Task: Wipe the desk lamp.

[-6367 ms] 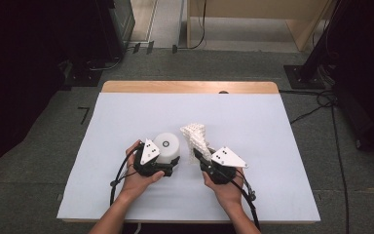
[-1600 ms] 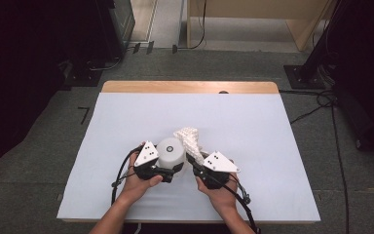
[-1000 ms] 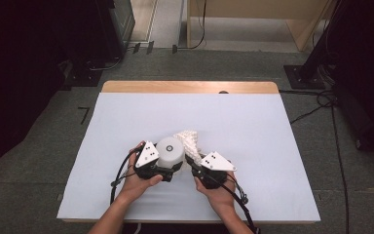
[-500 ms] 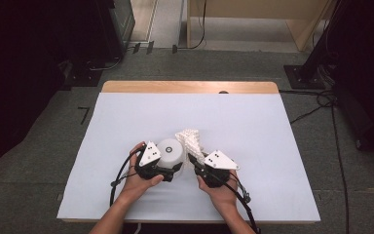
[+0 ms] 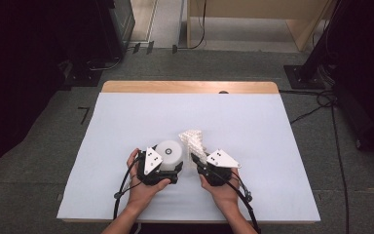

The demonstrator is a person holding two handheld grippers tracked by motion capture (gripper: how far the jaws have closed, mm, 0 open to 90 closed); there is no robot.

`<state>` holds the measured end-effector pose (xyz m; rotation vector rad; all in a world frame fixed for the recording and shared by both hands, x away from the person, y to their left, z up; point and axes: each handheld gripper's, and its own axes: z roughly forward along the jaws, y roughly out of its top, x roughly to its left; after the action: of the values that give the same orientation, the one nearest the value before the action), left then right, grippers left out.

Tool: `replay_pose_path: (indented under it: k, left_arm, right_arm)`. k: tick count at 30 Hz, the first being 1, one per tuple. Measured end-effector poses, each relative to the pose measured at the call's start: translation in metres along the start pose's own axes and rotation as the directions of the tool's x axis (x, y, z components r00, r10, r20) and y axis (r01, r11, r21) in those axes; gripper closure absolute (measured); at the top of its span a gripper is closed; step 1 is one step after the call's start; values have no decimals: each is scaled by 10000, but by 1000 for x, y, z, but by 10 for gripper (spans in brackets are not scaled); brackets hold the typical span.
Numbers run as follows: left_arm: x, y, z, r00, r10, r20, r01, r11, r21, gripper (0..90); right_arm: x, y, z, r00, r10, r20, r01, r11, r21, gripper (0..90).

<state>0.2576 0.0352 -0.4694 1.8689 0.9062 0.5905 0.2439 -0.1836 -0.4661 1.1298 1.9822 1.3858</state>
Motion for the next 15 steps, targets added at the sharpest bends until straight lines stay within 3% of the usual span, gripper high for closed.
replay_pose_path:
  k: [4, 7, 10, 12, 15]
  left_arm:
    - [-6, -2, 1, 9998, 85, -152, -85, 10000, 22, 82]
    - [0, 0, 0, 9997, 255, -12, -255, 9997, 6, 88]
    - [15, 5, -4, 9968, -102, 792, 123, 9996, -273, 89]
    - [27, 10, -7, 9858, -504, 1602, 593, 9969, -509, 89]
    - [42, 15, -14, 9616, -755, 2640, 993, 9920, -779, 89]
  right_arm:
    - [1, -1, 2, 10000, -51, -80, 52, 10000, 68, 756]
    - [2, -1, 2, 9999, -39, -118, 40, 10000, 86, 756]
    - [3, -2, 3, 9998, -20, -206, 23, 9998, 178, 756]
    - [5, -4, 6, 9995, -87, -296, 96, 9995, 286, 756]
    - [11, -7, 10, 9987, -204, -464, 226, 9987, 463, 756]
